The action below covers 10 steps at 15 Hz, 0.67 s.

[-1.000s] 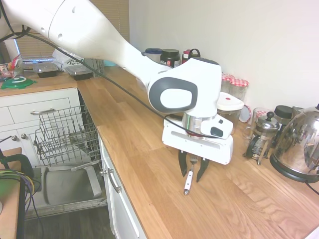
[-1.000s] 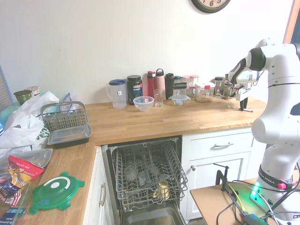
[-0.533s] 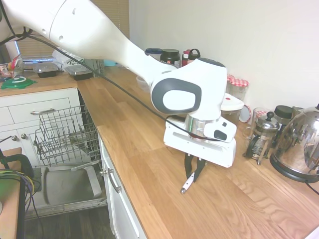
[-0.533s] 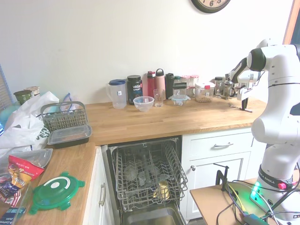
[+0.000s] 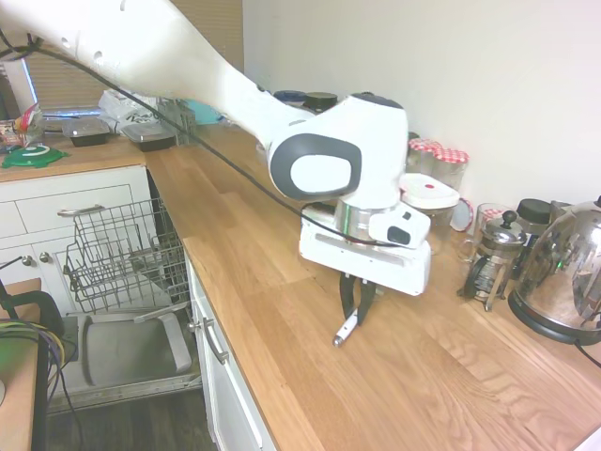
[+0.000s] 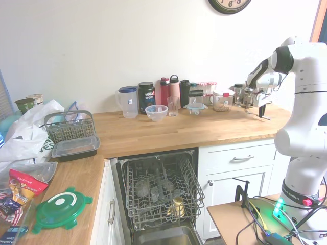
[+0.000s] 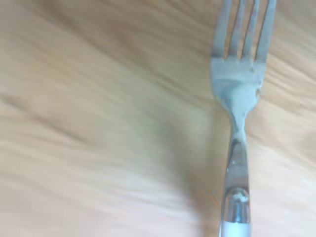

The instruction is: Put the fork in the dishwasher

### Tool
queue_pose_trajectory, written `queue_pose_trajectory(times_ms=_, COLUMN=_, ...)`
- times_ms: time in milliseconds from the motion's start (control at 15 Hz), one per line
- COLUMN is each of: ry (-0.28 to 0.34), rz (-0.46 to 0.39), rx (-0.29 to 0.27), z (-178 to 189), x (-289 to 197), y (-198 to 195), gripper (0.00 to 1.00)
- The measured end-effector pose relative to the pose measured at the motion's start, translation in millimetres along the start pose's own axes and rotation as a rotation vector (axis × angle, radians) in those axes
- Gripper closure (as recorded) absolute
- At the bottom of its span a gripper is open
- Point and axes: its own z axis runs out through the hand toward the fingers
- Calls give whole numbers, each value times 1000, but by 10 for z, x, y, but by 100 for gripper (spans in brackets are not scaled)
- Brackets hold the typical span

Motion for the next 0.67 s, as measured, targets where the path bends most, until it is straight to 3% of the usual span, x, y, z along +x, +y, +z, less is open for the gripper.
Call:
queue_pose_trajectory(times_ms=200, ry=40, rz=2, rx=23, z=-428, x=-425, y=-562, gripper=100)
queue_pose_trajectory(times_ms=400, ry=83, rz=-8, rx=6, z=-748, x=-1016, y=-1360, gripper=100)
queue_pose_trajectory(times_ms=667, ry=123, rz=-38, rx=-31, z=-708, x=-2317, y=-2761, gripper=100)
